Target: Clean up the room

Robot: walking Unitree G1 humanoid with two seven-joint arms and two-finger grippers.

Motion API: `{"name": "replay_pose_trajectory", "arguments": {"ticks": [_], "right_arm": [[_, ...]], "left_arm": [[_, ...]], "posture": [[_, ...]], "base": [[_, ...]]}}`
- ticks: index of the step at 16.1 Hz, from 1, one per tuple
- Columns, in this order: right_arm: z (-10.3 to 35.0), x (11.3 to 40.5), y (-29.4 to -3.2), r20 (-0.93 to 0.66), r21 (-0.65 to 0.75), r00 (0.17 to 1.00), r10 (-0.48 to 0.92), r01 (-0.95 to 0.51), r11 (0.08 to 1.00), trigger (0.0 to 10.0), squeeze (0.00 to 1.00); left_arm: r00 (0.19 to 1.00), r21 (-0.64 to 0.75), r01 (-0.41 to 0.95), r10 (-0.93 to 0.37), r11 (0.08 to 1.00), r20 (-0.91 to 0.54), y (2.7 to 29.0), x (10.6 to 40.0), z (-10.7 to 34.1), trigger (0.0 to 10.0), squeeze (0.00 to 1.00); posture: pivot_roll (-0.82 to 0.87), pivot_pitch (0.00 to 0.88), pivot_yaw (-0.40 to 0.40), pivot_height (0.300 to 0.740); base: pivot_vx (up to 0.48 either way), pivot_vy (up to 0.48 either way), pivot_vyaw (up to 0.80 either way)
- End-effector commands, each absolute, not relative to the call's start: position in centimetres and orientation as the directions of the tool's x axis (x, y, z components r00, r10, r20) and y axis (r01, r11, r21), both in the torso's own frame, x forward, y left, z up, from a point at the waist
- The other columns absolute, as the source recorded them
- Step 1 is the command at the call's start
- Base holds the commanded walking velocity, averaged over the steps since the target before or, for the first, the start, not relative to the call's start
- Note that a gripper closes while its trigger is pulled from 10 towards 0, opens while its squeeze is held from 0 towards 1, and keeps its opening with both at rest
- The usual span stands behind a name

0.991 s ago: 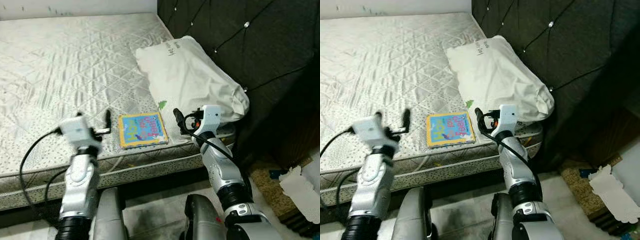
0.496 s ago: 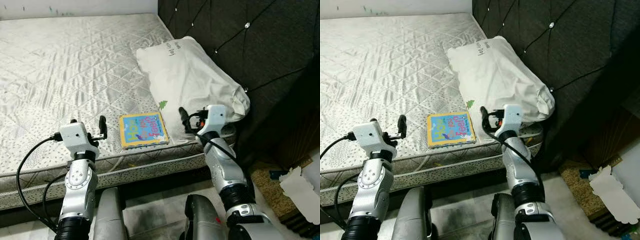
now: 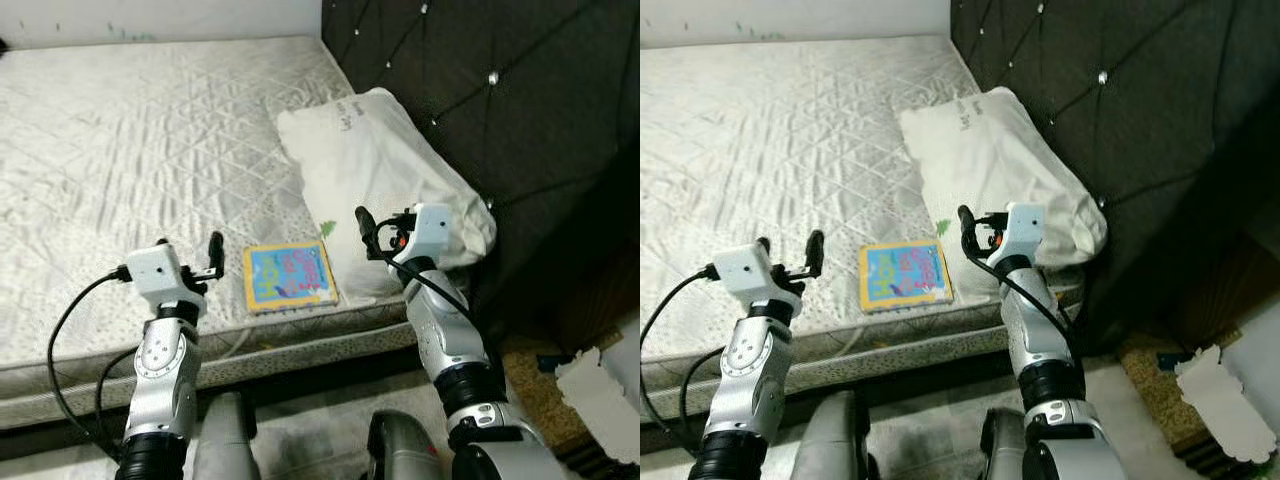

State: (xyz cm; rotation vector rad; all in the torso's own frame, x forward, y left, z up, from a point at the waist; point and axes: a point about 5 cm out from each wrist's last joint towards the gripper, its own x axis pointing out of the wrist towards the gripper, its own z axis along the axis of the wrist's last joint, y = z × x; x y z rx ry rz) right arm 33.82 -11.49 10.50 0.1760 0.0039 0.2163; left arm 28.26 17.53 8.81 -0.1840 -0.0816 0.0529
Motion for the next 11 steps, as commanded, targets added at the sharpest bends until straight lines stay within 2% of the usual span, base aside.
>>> {"name": "replay_pose_trajectory", "arguments": {"ticks": [1,3,6,8,10,11], "right_arm": [[11.7,34.3,-11.2,0.063,0.168,0.973,0.224,-0.232,0.958,10.0,0.00],[12.0,34.4,-11.0,0.071,0.163,0.971,0.229,-0.237,0.958,10.0,0.00],[12.1,34.4,-11.6,0.076,0.149,0.975,0.211,-0.220,0.964,10.0,0.00],[11.6,34.0,-12.7,0.063,0.136,0.983,0.172,-0.179,0.974,10.0,0.00],[11.3,33.8,-13.0,0.055,0.129,0.986,0.160,-0.166,0.978,10.0,0.00],[10.9,33.5,-12.9,0.041,0.128,0.987,0.154,-0.158,0.979,10.0,0.00]], "left_arm": [[0.994,-0.167,-0.043,0.060,0.985,0.095,17.4,28.7,9.5,10.0,0.00],[0.993,-0.128,-0.068,0.079,0.989,0.083,17.5,28.8,9.5,10.0,0.00],[0.986,-0.079,-0.136,0.143,0.988,0.089,18.1,28.6,9.8,10.0,0.00],[0.968,-0.080,-0.228,0.235,0.971,0.094,19.2,28.0,10.0,10.0,0.00],[0.962,-0.095,-0.254,0.262,0.963,0.082,19.5,27.9,9.8,10.0,0.00],[0.970,-0.111,-0.226,0.234,0.968,0.067,19.2,28.1,9.7,10.0,0.00]], "posture": [[-0.04,0.000,-0.026,0.720],[-0.04,0.000,-0.026,0.740],[-0.04,0.000,-0.029,0.740],[-0.04,0.000,-0.029,0.740],[-0.04,0.000,-0.029,0.740],[-0.05,0.000,-0.029,0.740]], "base": [[0.000,0.000,0.00],[0.000,0.000,0.00],[0.000,0.000,0.00],[0.000,0.000,0.00],[0.000,0.000,0.00],[0.000,0.000,0.00]]}}
